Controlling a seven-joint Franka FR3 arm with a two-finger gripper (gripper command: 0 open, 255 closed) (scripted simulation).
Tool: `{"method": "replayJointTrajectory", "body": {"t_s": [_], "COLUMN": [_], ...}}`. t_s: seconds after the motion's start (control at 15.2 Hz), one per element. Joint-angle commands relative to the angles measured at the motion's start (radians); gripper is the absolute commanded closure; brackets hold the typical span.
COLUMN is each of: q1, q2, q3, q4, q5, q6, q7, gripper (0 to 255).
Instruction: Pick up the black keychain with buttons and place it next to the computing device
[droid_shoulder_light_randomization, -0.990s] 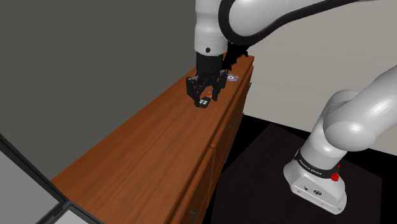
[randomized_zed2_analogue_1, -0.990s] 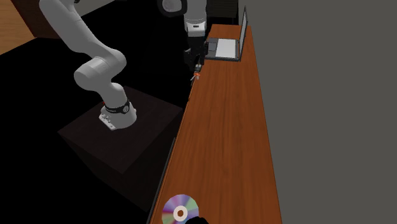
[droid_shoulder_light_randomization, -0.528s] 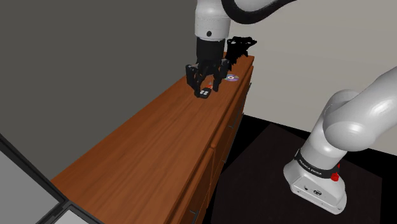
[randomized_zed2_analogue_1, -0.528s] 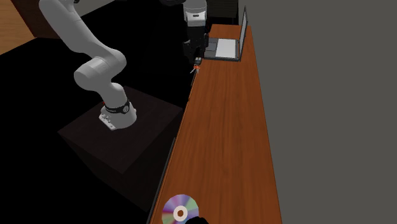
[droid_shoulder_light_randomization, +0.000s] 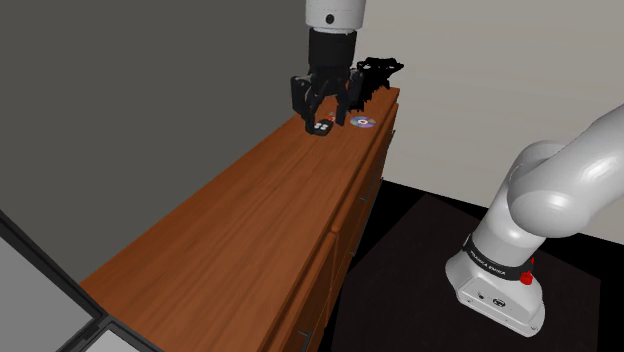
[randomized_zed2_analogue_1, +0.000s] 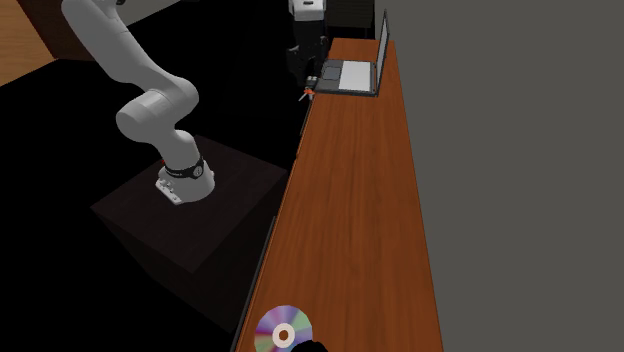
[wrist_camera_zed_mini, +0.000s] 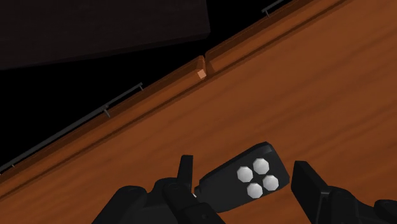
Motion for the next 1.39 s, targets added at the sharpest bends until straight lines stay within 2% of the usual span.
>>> {"method": "replayJointTrajectory", "body": {"t_s": [0.0, 1.19, 1.32], "q1": [-0.002, -0.016, -0.007], "q2": [0.002, 0.058, 0.091], "q3": [-0.003, -0.016, 0.027], "q4": [0.03, 0.315, 0.349], "q5": [-0.003, -0.028, -0.026], "q6": [-0.029, -0.258, -0.256], "q7": [0.001, 0.018, 0.072], "gripper": [255, 255, 255]}}
